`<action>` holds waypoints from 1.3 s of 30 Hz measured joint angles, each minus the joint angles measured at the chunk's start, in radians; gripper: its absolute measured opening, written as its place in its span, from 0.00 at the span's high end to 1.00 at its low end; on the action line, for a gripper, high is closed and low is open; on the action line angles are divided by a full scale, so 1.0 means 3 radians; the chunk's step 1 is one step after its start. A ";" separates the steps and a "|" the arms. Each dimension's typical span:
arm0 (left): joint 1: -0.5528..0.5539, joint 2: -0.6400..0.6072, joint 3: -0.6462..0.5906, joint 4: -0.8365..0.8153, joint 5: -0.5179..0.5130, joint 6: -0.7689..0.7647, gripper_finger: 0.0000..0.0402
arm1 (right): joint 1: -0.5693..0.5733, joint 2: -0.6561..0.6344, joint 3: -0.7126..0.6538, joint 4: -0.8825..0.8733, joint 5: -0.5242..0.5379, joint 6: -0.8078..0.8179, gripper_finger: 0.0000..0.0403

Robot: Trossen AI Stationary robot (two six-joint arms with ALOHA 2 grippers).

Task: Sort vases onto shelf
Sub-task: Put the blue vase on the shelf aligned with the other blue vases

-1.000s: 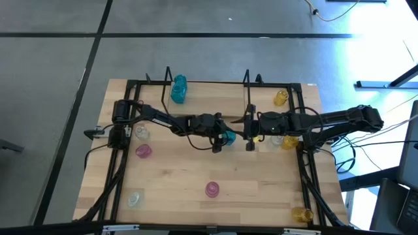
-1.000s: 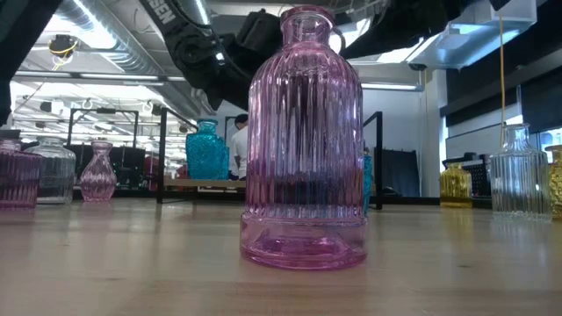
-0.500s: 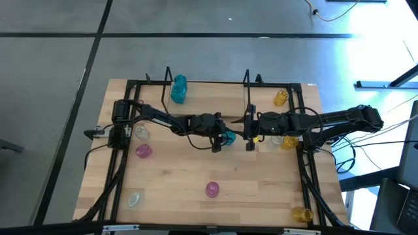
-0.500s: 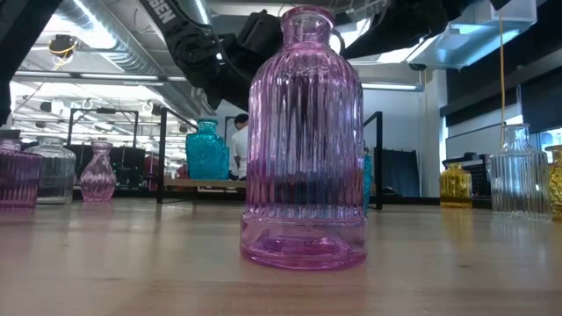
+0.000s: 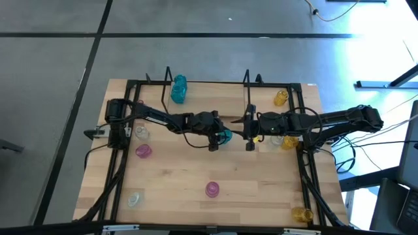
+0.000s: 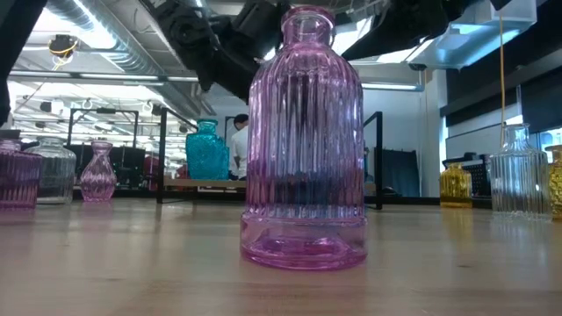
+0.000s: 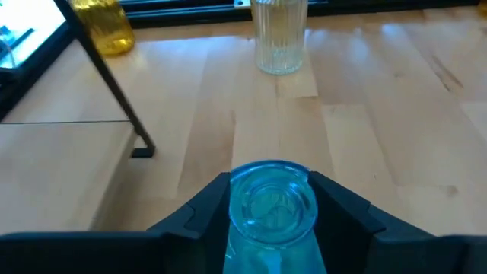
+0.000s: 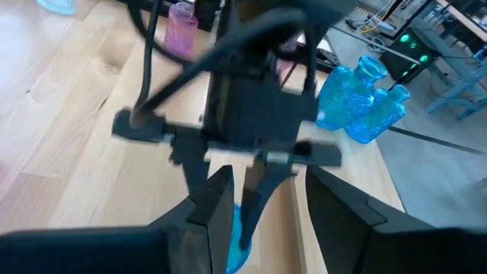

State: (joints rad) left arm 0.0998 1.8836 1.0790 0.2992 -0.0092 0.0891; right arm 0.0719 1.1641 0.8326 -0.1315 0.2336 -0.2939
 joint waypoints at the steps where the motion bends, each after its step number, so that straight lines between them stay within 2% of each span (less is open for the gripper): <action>1: 0.0000 -0.0053 0.0000 -0.0066 -0.0015 0.0001 0.64 | -0.0001 0.0000 0.0000 0.0012 0.0006 0.0001 0.63; 5: -0.0009 -0.0276 -0.0045 -0.0208 -0.0140 0.0056 0.63 | -0.0001 0.0000 0.0000 0.0003 0.0008 0.0001 0.63; 11: 0.0006 -0.0788 -0.0421 -0.0235 -0.0410 0.0060 0.63 | 0.0000 0.0000 0.0000 0.0003 0.0011 0.0001 0.63; 16: 0.0009 -0.1264 -0.0773 -0.0284 -0.0906 -0.0015 0.63 | 0.0000 0.0000 0.0000 0.0011 0.0072 0.0001 0.63; 21: 0.0008 -0.1623 -0.0896 -0.0730 -0.1588 -0.0210 0.63 | 0.0000 0.0000 0.0000 0.0027 0.0152 0.0003 0.63; 24: 0.0011 -0.1691 -0.0924 -0.1038 -0.1998 -0.0328 0.63 | -0.0001 0.0000 0.0000 0.0038 0.0153 0.0003 0.63; 27: 0.0025 -0.1688 -0.0933 -0.1240 -0.2227 -0.0456 0.63 | 0.0000 0.0000 0.0000 0.0037 0.0153 0.0003 0.63; 32: 0.0136 -0.1647 -0.0963 -0.1477 -0.2361 -0.0687 0.63 | 0.0000 0.0000 0.0000 0.0035 0.0153 0.0004 0.63; 35: 0.0170 -0.1663 -0.1015 -0.1439 -0.2507 -0.0731 0.63 | 0.0000 0.0000 0.0000 0.0024 0.0153 0.0021 0.63; 39: 0.0253 -0.1676 -0.1097 -0.1434 -0.2502 -0.0820 0.63 | 0.0000 0.0000 0.0000 0.0025 0.0153 0.0023 0.63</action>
State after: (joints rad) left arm 0.1755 1.3807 0.7500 -0.1312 -0.7598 -0.1569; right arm 0.0719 1.1641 0.8326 -0.1239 0.2794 -0.2871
